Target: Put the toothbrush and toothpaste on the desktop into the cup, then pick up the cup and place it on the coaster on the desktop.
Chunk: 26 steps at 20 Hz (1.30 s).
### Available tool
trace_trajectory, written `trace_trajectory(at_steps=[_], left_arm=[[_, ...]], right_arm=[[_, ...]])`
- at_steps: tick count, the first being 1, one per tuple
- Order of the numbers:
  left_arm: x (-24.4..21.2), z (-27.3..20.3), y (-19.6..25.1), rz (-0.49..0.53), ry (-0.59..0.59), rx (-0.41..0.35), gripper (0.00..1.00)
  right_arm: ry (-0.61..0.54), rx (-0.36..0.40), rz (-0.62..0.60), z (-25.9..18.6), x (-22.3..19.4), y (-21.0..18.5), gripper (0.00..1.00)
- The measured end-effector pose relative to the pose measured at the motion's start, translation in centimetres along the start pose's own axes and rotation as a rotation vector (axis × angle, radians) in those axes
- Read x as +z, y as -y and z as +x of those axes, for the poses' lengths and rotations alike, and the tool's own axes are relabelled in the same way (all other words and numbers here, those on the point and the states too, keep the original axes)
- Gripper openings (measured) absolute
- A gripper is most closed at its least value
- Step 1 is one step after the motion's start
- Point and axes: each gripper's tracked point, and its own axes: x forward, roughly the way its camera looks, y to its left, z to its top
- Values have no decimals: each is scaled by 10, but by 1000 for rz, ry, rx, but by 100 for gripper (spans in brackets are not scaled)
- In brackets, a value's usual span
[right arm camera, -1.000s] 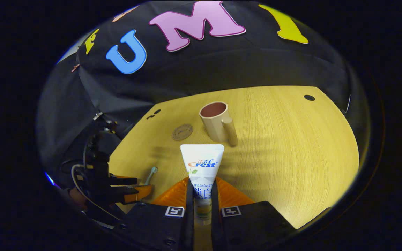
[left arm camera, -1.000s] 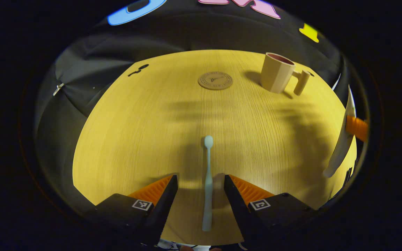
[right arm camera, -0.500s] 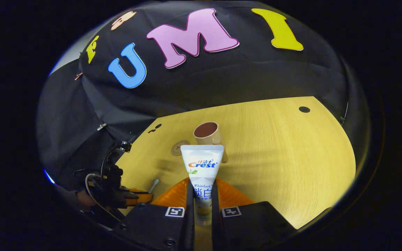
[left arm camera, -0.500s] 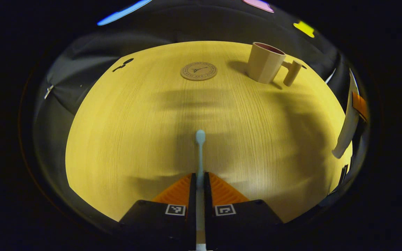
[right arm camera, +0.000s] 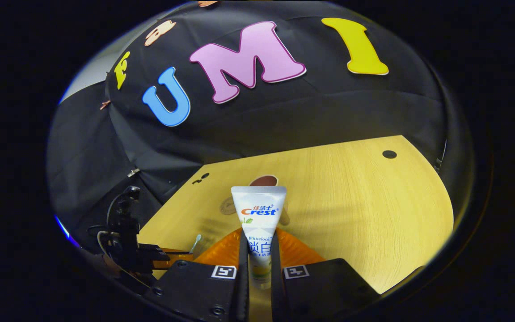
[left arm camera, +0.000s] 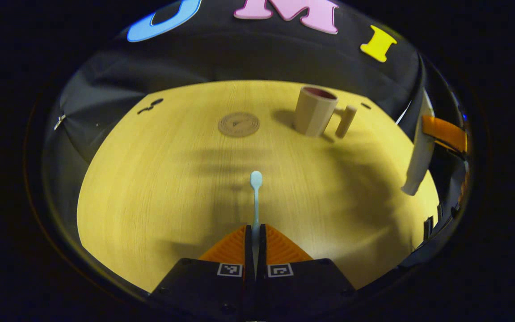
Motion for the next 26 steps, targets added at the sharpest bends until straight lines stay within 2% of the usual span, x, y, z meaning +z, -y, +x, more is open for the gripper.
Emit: trace_trajectory(at_steps=[1, 2, 7, 8, 9, 13, 18, 26], left_arm=[[15, -6, 6, 4, 50, -13, 6], [30, -13, 14, -3, 101, -29, 6], [123, -40, 50, -133, 372, -153, 6], [139, -46, 57, -162, 418, -173, 10], [158, -49, 60, -191, 459, -189, 6], [212, -41, 71, -279, 601, -221, 6], [257, -36, 65, -323, 758, -192, 6], [275, -6, 60, -394, 814, -165, 6]], right_arm=[[19, 8, 2, 3, 11, -4, 19], [44, 17, 6, 8, 24, -6, 23], [180, 65, 27, 39, 98, -9, 23], [205, 77, 27, 47, 110, -10, 23], [224, 90, 22, 60, 121, -10, 23], [255, 119, -5, 110, 139, -8, 23], [210, 144, -55, 168, 122, -7, 23], [87, 122, -88, 218, 68, 13, 23]])
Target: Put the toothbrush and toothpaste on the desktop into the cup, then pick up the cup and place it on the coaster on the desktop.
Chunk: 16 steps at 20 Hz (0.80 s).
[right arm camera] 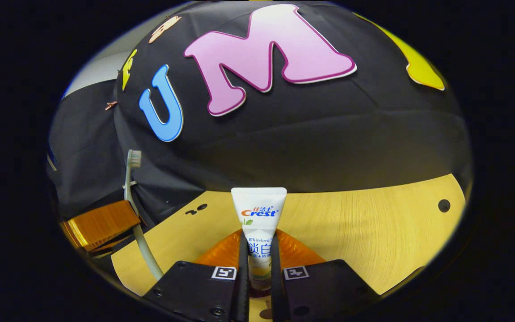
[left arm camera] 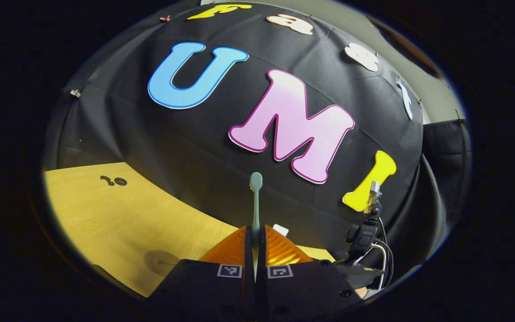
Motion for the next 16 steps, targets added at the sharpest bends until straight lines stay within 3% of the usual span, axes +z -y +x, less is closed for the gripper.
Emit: trace_trajectory(at_steps=[3, 5, 6, 7, 9, 10, 12, 13, 14, 15, 16], left_arm=[[-3, 12, 0, -27, 13, 6, 6], [-7, 20, 0, -25, 19, 8, 6], [-9, 24, -1, -18, 21, 11, 6], [-10, 28, -2, -18, 26, 14, 6], [-12, 35, -1, -34, 33, 16, 6], [-15, 38, -2, -37, 35, 22, 6], [-19, 44, -2, -34, 36, 31, 6], [-22, 47, -3, -31, 37, 37, 6], [-24, 50, -4, -32, 40, 41, 6], [-25, 53, -3, -30, 45, 47, 6], [-28, 56, -4, -28, 50, 52, 6]], right_arm=[[-65, 9, 4, 3, -20, 0, 19], [-101, 15, 7, 3, -33, 0, 24], [-92, 16, 15, 4, -29, 0, 18], [-96, 21, 36, 4, -30, 0, 27], [-107, 26, 88, 1, -28, 1, 27], [-101, 23, 108, -3, -26, 4, 40], [-96, 7, 145, -5, -23, 11, 45], [-95, 4, 167, -7, -21, 14, 36], [-92, 3, 191, -9, -20, 17, 46], [-89, 3, 217, -12, -17, 19, 37], [-86, 4, 241, -14, -16, 20, 47]])
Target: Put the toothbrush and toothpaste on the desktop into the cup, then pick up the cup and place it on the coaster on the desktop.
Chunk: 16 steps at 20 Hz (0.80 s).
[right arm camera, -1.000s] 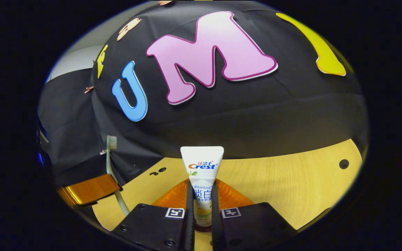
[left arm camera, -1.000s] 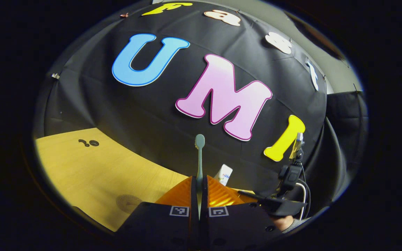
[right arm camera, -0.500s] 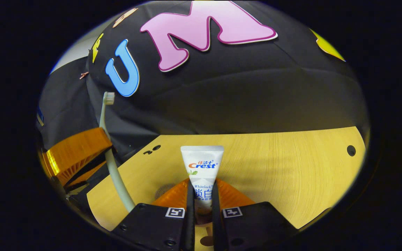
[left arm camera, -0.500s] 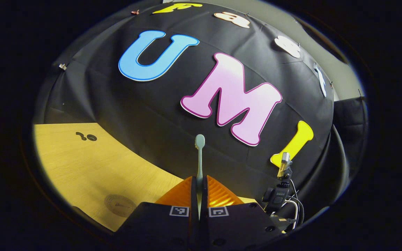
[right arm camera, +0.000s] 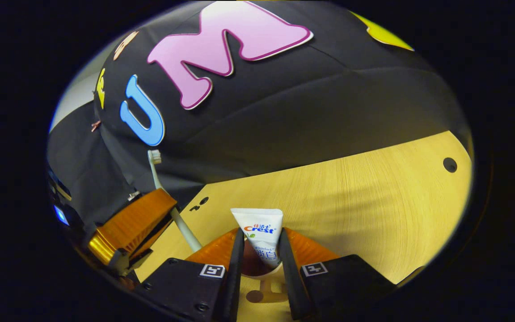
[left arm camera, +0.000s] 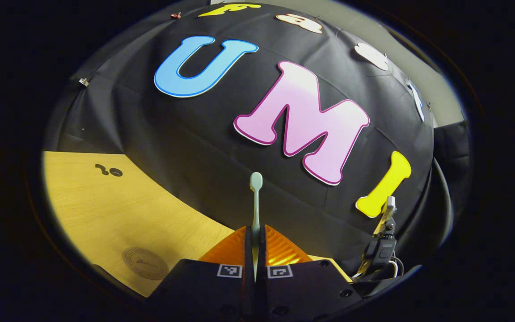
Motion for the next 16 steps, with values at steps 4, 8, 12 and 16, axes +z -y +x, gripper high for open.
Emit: trace_trajectory(at_steps=[4, 8, 12, 16], left_arm=[[-8, 15, -4, 16, 24, 18, 6], [-30, 29, -12, 50, 10, 50, 6], [-51, 27, -8, 85, -8, 27, 6], [-76, 15, -12, 143, -37, 24, 6]], right_arm=[[30, 38, 89, -9, 11, -4, 39], [48, 35, 95, -16, 18, -2, 38], [29, 21, 87, -30, 10, 10, 48], [6, -5, 89, -42, 0, 25, 48]])
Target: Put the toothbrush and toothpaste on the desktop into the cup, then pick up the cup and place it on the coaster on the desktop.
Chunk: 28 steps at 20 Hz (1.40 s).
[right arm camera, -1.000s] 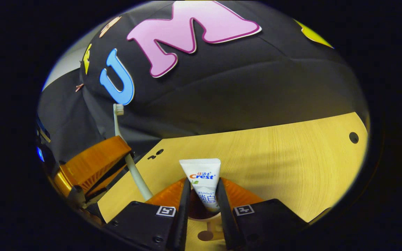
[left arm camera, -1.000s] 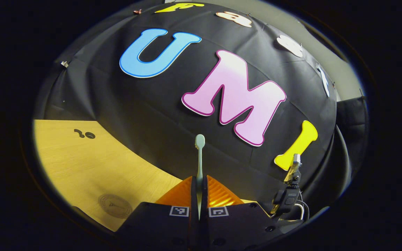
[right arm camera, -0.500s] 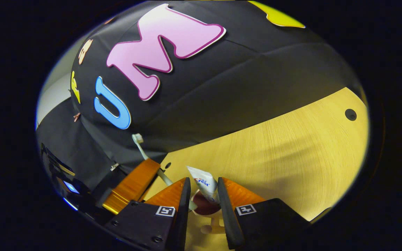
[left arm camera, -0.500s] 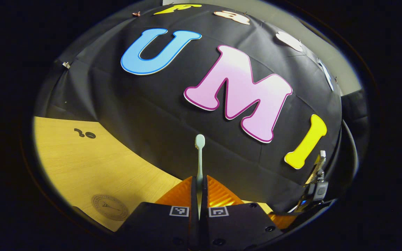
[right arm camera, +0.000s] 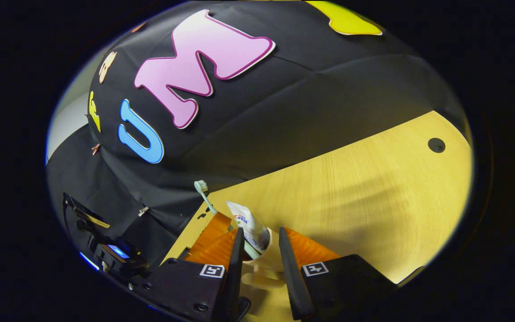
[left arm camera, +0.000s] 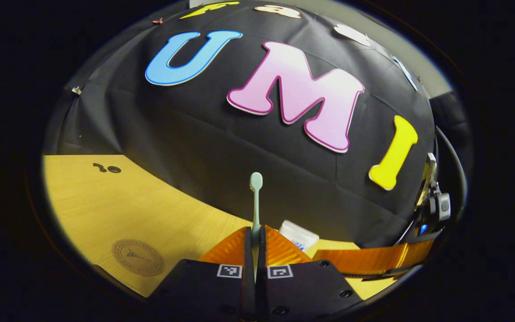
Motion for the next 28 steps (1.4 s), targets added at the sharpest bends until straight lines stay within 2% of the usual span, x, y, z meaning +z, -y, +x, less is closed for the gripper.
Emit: trace_trajectory(at_steps=[2, 5, 9, 10, 11, 12, 13, 15, 18, 19, 20, 21, 22, 23, 24, 26, 27, 28], left_arm=[[-6, -7, -3, 17, 1, 7, 7], [-16, -10, -13, 74, -15, 33, 16], [-32, -14, -17, 58, -69, 26, 29], [-32, -16, -19, 56, -68, 27, 30], [-31, -19, -20, 59, -71, 30, 24], [-32, -25, -23, 61, -78, 31, 48], [-30, -30, -25, 64, -87, 28, 44], [-24, -45, -34, 72, -107, 36, 52], [-13, -76, -51, 56, -141, 44, 58], [-7, -87, -58, 63, -150, 49, 63], [-3, -99, -67, 81, -161, 61, 75], [1, -110, -77, 108, -176, 76, 69], [1, -123, -85, 128, -199, 86, 71], [2, -135, -91, 137, -220, 86, 71], [5, -148, -96, 143, -233, 84, 71], [10, -171, -107, 176, -253, 85, 71], [13, -181, -113, 202, -262, 91, 80], [14, -192, -118, 230, -269, 96, 81]], right_arm=[[-22, -14, -21, -6, -7, 6, 48], [-44, -25, -55, -12, -13, 8, 48], [-62, -36, -104, -20, -21, 4, 48], [-71, -38, -117, -22, -23, 3, 48], [-82, -42, -125, -23, -26, 1, 48], [-94, -42, -132, -25, -29, -1, 48], [-106, -46, -138, -26, -32, -3, 48], [-124, -66, -162, -29, -35, -6, 48], [-167, -111, -194, -32, -44, -11, 48], [-187, -129, -208, -33, -50, -12, 48], [-211, -149, -228, -34, -56, -12, 50], [-237, -170, -250, -34, -61, -13, 52], [-258, -185, -270, -35, -66, -14, 52], [-281, -198, -286, -35, -71, -17, 46], [-295, -205, -297, -33, -73, -19, 58], [-341, -233, -319, -27, -77, -22, 60], [-357, -254, -330, -24, -78, -22, 63], [-382, -283, -349, -21, -80, -19, 63]])
